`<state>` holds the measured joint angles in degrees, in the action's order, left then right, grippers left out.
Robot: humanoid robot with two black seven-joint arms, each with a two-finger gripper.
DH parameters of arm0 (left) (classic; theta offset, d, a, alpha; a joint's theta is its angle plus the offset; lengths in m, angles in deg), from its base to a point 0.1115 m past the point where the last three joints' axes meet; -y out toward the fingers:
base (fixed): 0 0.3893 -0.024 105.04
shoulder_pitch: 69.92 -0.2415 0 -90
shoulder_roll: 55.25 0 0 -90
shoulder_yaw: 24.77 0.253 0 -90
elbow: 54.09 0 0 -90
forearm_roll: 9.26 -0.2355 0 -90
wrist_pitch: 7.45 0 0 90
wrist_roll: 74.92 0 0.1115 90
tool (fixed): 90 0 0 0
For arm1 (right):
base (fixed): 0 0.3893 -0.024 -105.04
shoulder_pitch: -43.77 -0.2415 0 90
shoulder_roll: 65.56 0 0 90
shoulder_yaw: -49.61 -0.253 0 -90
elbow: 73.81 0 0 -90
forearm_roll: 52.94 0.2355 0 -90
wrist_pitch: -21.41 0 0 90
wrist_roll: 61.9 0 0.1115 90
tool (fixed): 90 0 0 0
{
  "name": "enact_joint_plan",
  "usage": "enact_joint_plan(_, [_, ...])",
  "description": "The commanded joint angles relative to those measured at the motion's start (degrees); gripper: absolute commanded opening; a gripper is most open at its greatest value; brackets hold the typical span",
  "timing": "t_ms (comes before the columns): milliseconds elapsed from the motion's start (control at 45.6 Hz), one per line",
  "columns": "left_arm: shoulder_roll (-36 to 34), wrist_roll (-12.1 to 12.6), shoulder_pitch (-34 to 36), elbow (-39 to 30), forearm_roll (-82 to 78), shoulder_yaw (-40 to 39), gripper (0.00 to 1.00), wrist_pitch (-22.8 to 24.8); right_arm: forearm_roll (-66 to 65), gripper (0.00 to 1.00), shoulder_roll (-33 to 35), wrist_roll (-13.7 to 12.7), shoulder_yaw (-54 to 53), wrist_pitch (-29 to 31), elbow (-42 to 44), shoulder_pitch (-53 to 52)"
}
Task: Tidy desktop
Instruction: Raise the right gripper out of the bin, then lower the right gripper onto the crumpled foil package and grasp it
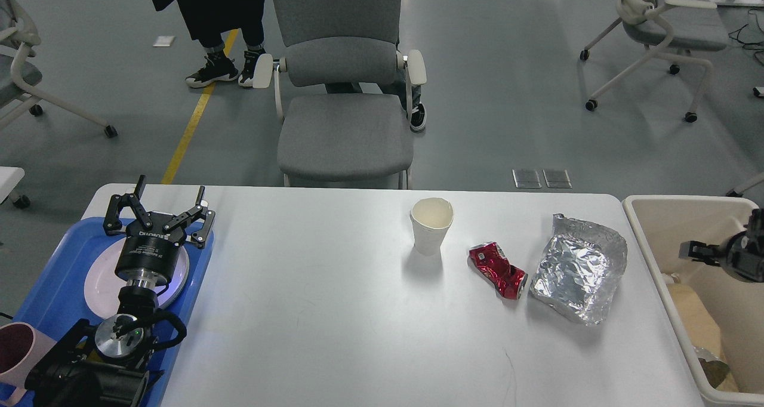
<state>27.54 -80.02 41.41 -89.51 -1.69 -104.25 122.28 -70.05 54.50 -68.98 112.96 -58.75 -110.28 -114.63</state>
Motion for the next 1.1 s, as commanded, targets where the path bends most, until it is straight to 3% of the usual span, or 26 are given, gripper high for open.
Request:
enact_joint_plan(0, [0.0,0.0,0.0,0.0,0.0,0.0,0.96,0.0,-1.4,1.0,-0.4,-0.5,11.4,3.9,-16.7,-18.7])
enact_joint_plan(131, [0.0,0.0,-0.1,0.0,0.0,0.0,0.96,0.0,-1.2,1.0,-5.6,-0.5,16.9,12.4,-27.2,-34.0])
enact_joint_plan(307, [0.0,0.0,-0.1,0.0,0.0,-0.1,0.96,0.0,-0.9,1.0,-11.9,-0.5,16.5,30.4,-35.3,-49.4])
enact_joint_plan(373, [0.0,0.0,-0.1,0.0,0.0,0.0,0.96,0.0,-0.8,1.0,-14.4,-0.4,16.5,33.2,-41.1,-56.1])
enact_joint_plan(635, [0.0,0.0,-0.1,0.0,0.0,0.0,0.96,0.0,8.9,1.0,-16.2,0.1,14.6,33.5,-58.9,-72.1])
enact_joint_plan(767, [0.0,0.0,-0.1,0.0,0.0,0.0,0.96,0.0,12.5,1.0,-16.2,2.2,14.7,31.3,-60.8,-72.6])
enact_joint_plan(855, [0.0,0.0,-0.1,0.0,0.0,0.0,0.96,0.0,12.7,1.0,-16.4,5.0,15.1,30.1,-61.4,-72.7])
enact_joint_plan(1074, [0.0,0.0,-0.1,0.0,0.0,0.0,0.96,0.0,12.2,1.0,-15.7,4.9,15.6,30.2,-61.2,-72.6])
